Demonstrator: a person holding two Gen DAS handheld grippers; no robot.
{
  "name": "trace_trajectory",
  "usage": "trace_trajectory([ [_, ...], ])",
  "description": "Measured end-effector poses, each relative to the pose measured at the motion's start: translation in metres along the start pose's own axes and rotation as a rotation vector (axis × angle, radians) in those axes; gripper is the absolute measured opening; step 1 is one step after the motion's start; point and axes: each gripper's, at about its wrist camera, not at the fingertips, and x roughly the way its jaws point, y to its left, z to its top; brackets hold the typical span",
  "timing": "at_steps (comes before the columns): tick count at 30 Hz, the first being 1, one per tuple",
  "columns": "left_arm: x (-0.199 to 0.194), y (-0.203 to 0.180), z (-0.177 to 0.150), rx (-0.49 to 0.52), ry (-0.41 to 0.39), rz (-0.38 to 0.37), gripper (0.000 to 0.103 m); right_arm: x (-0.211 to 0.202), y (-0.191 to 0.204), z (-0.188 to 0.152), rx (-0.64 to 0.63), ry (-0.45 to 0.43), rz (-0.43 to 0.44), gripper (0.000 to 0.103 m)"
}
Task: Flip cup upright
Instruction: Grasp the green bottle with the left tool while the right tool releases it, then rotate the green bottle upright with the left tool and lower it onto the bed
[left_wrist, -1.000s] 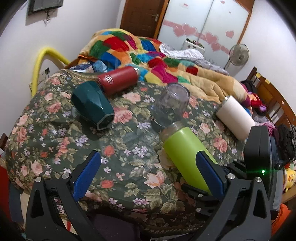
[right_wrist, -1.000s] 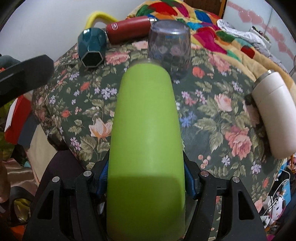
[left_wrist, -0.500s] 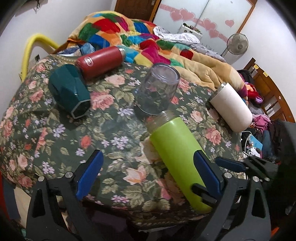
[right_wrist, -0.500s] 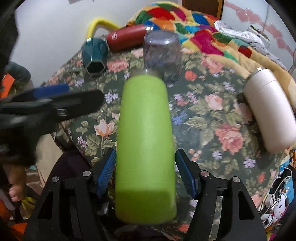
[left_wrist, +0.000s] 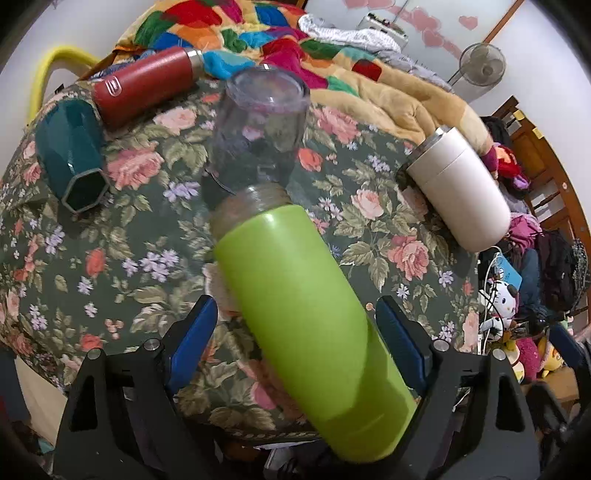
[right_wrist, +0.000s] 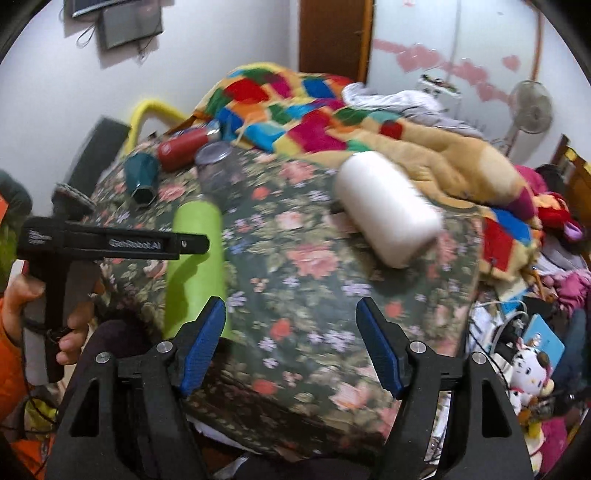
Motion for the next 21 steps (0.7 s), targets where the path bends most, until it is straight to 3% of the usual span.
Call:
trace_trajectory([
  [2,0.011,-0.003,0.001,-0.016,0.033,0.015,0.082,-0.005,-0.004,-0.003,0.014,-0.023,-0.025,0.070],
  [7,0.029,-0.003,0.004,-0.065,0.061,0.060,0.079,-0.014,-0.009,-0.008,0.032,-0.050,-0.039,0.070],
  [16,0.029,-0.009,0.011,-0.074,0.014,0.083,0.068,-0.019,-0.007,-0.015,0.047,-0.069,-0.026,0.070],
  [21,-0.002,-0.022,0.012,0.002,-0.070,0.085,0.063,-0.024,-0.004,-0.015,0.043,-0.083,-0.029,0.070],
])
